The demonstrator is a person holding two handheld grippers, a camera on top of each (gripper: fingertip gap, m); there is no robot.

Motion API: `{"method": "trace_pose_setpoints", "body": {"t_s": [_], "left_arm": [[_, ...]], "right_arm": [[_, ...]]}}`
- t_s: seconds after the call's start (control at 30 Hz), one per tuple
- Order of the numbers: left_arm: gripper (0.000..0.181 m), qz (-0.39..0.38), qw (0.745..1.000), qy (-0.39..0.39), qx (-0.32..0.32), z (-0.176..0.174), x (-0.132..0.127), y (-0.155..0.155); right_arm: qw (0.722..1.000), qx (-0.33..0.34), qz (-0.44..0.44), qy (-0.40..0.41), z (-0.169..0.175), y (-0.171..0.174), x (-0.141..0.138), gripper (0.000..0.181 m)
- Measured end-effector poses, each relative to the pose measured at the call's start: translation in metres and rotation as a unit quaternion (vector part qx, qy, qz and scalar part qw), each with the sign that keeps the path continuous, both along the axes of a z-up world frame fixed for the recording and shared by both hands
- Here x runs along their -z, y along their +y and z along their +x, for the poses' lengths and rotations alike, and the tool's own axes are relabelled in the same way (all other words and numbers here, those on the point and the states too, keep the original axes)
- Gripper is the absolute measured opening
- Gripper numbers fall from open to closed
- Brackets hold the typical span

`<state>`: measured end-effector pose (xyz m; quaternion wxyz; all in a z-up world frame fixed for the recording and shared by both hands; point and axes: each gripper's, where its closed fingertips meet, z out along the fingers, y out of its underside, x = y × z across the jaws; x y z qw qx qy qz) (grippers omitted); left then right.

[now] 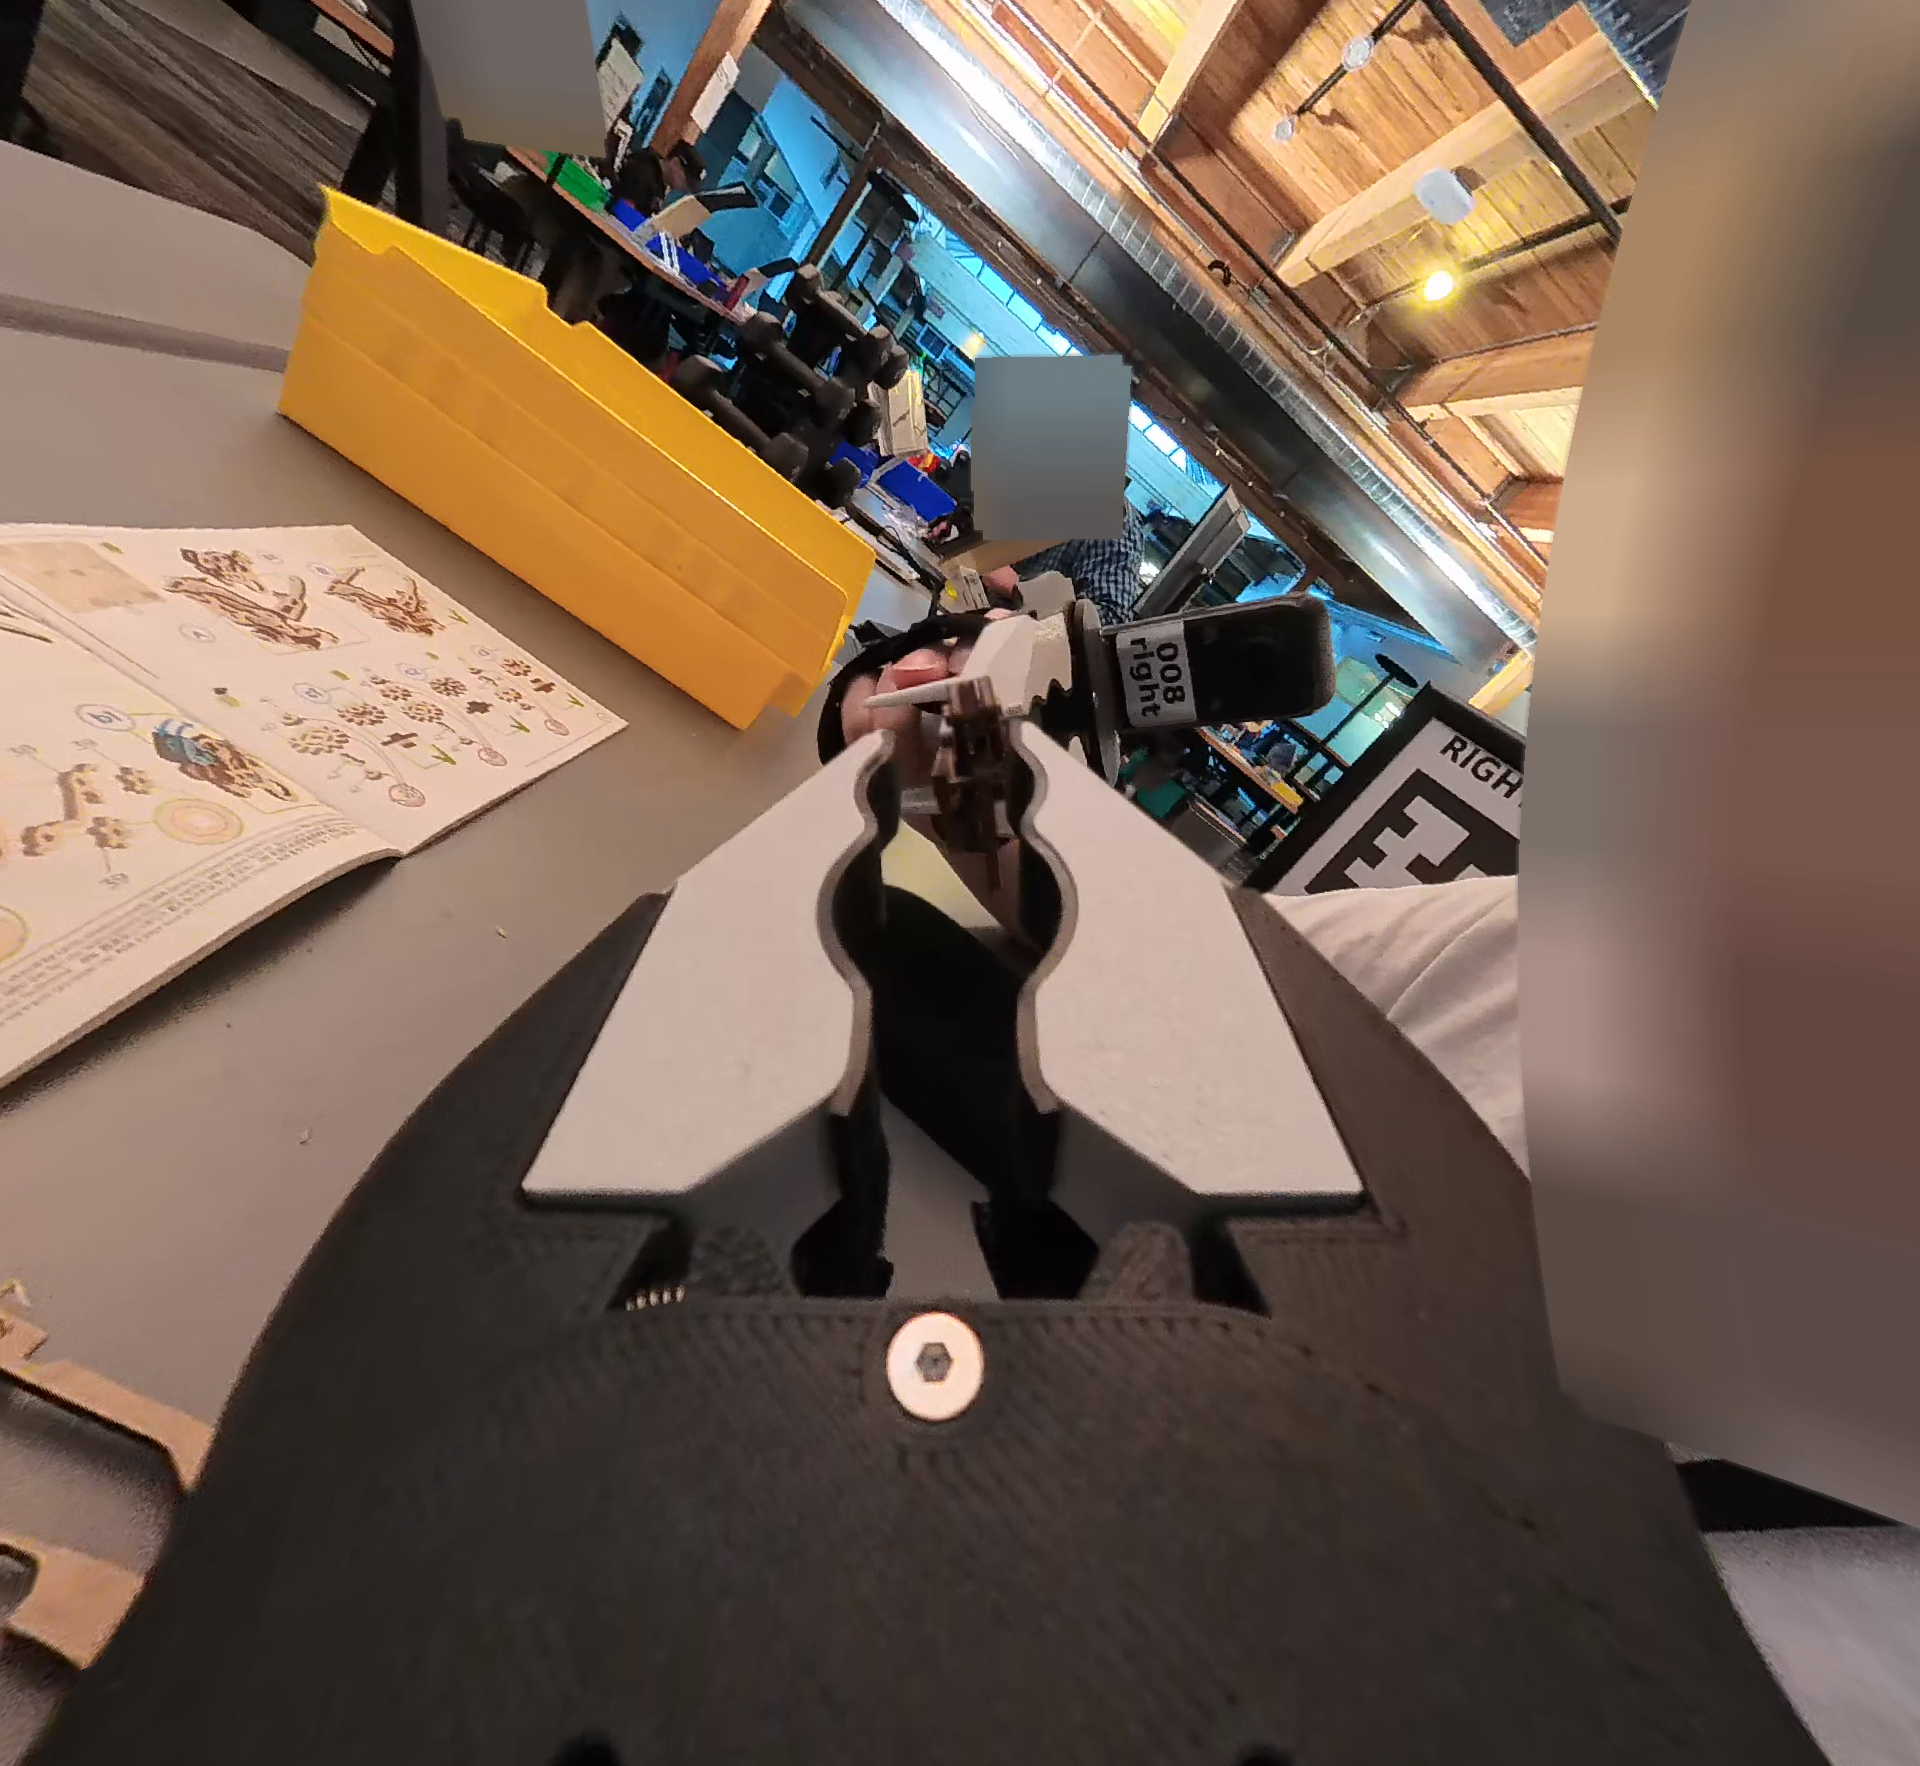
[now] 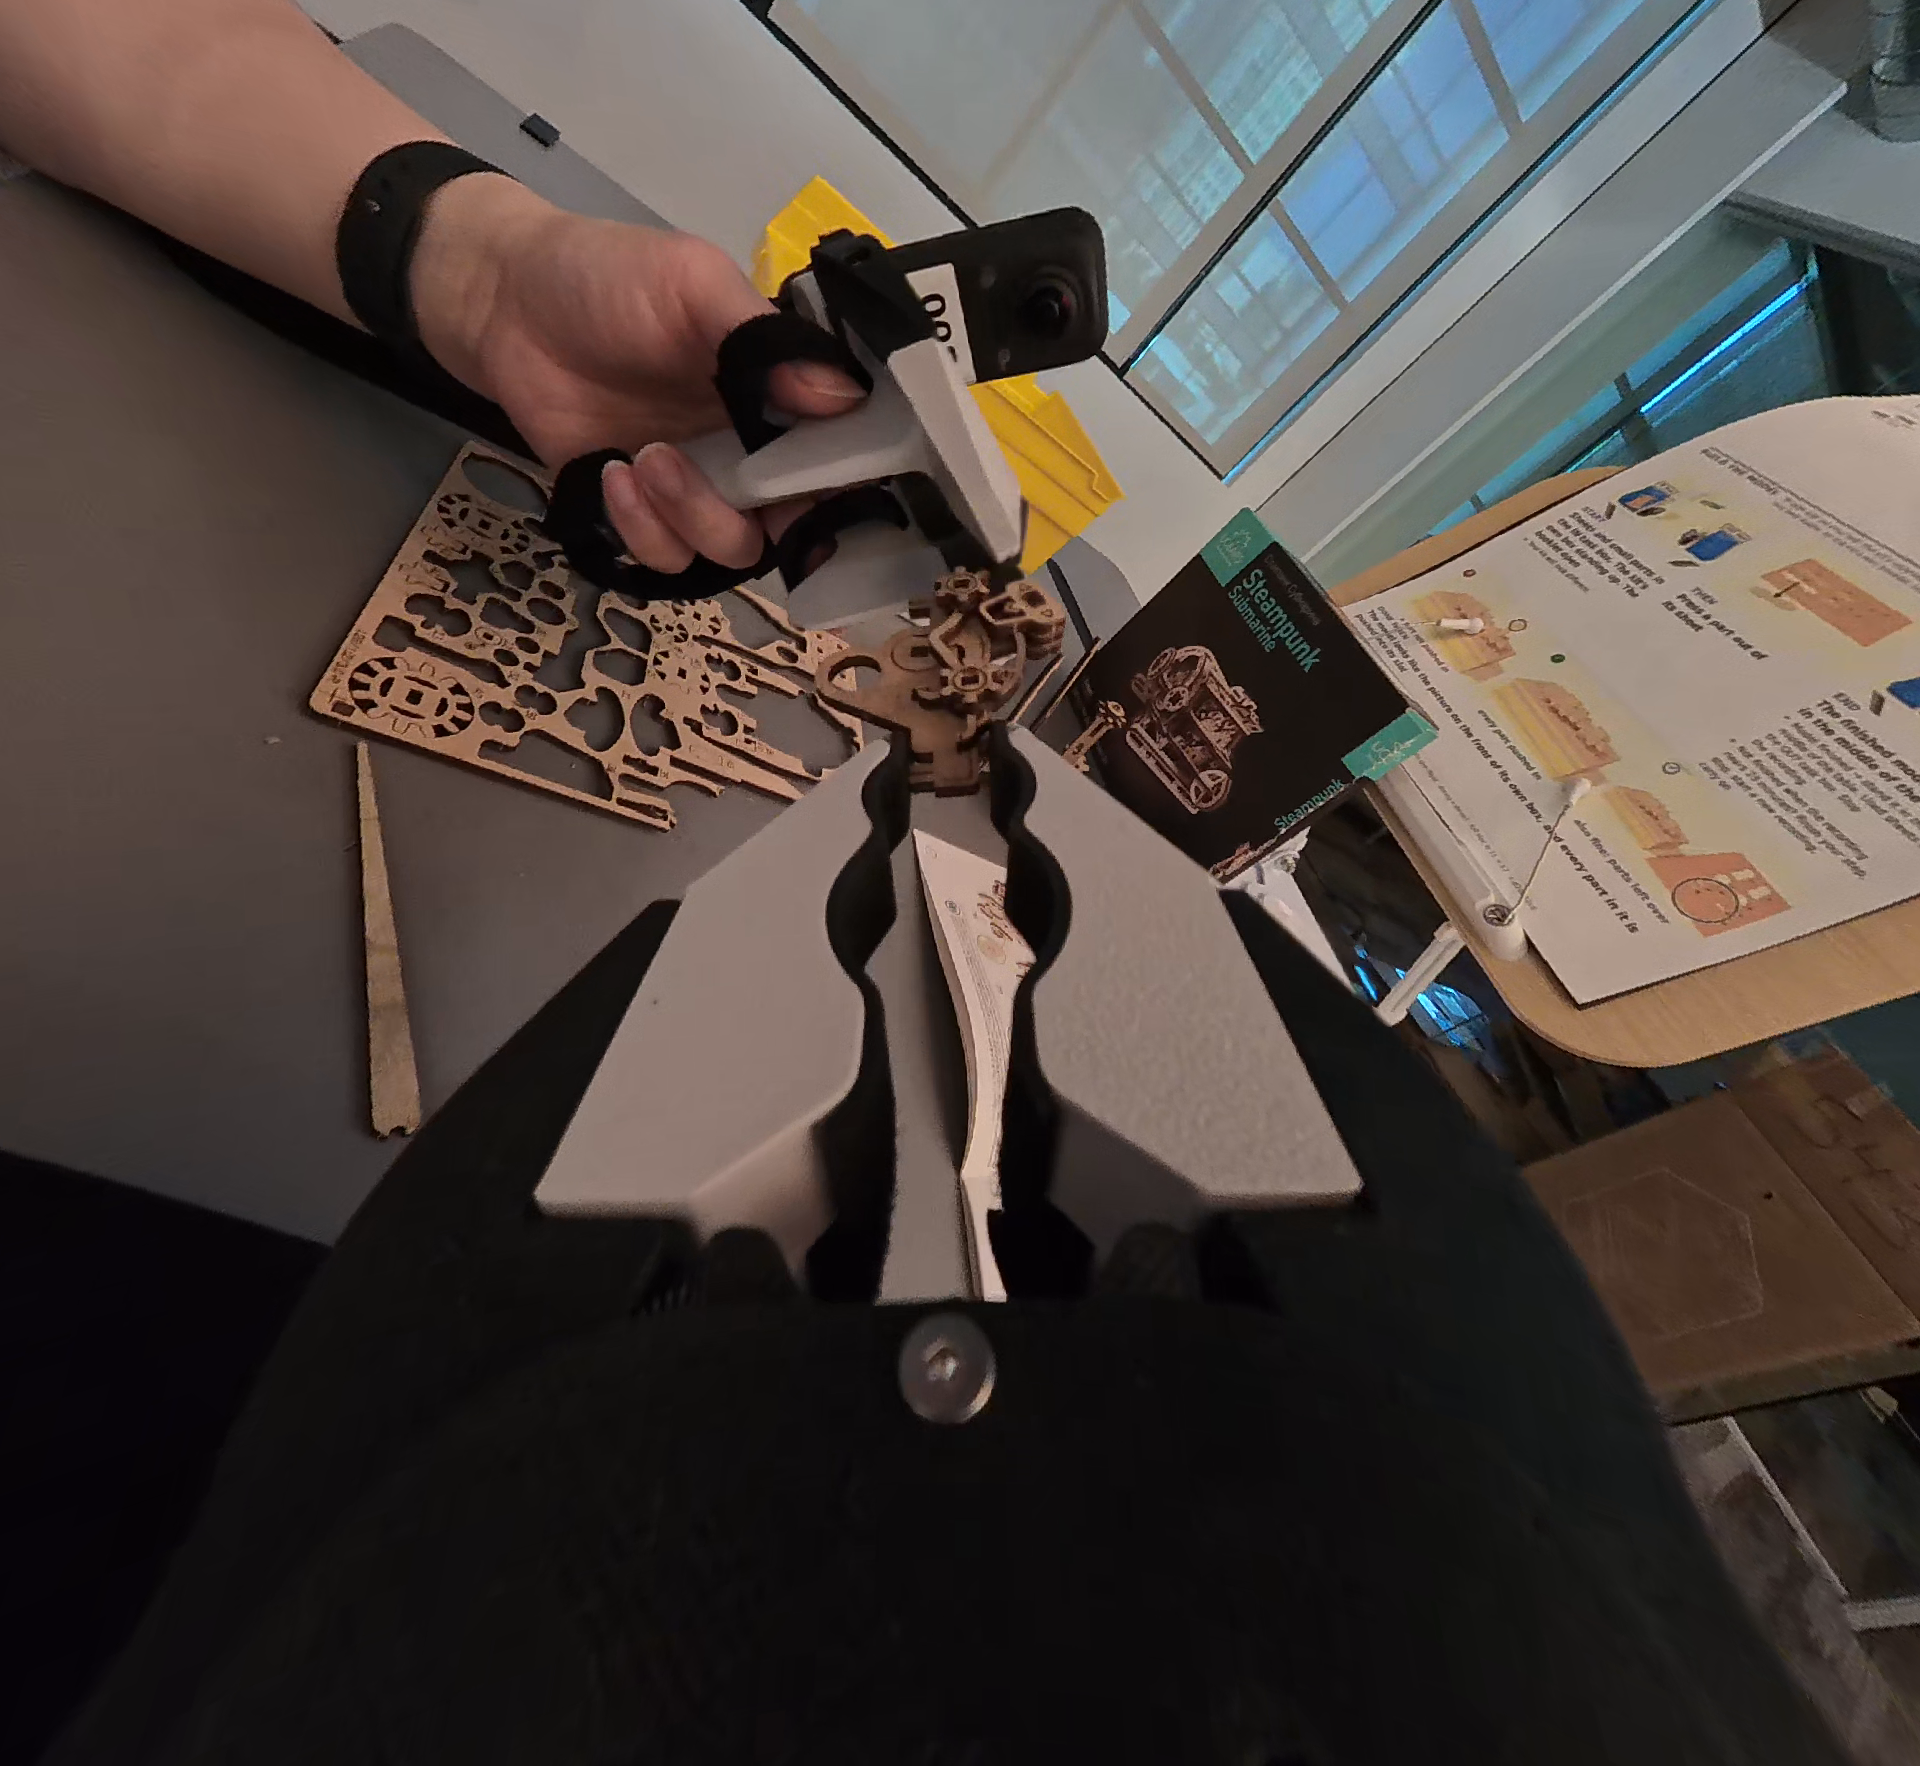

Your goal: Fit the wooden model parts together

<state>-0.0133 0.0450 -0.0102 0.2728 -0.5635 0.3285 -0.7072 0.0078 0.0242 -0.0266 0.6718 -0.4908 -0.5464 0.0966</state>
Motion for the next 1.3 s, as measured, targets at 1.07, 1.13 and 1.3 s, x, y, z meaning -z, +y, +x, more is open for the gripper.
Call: {"method": "trace_pose_setpoints", "body": {"t_s": [1.07,1.13,1.3], "left_arm": [[0.01,0.14,0.987,0.075,0.026,0.004,0.016,-0.016],[0.01,0.131,0.988,0.07,0.031,0.004,0.015,-0.016],[0.011,0.11,0.992,0.048,0.03,0.001,0.008,-0.014]], "right_arm": [[0.984,-0.071,-0.158,0.035,-0.006,-0.008,0.013,0.013],[0.985,-0.074,-0.153,0.036,-0.007,-0.01,0.012,0.013],[0.988,-0.077,-0.126,0.034,-0.007,-0.013,0.006,0.012]]}}
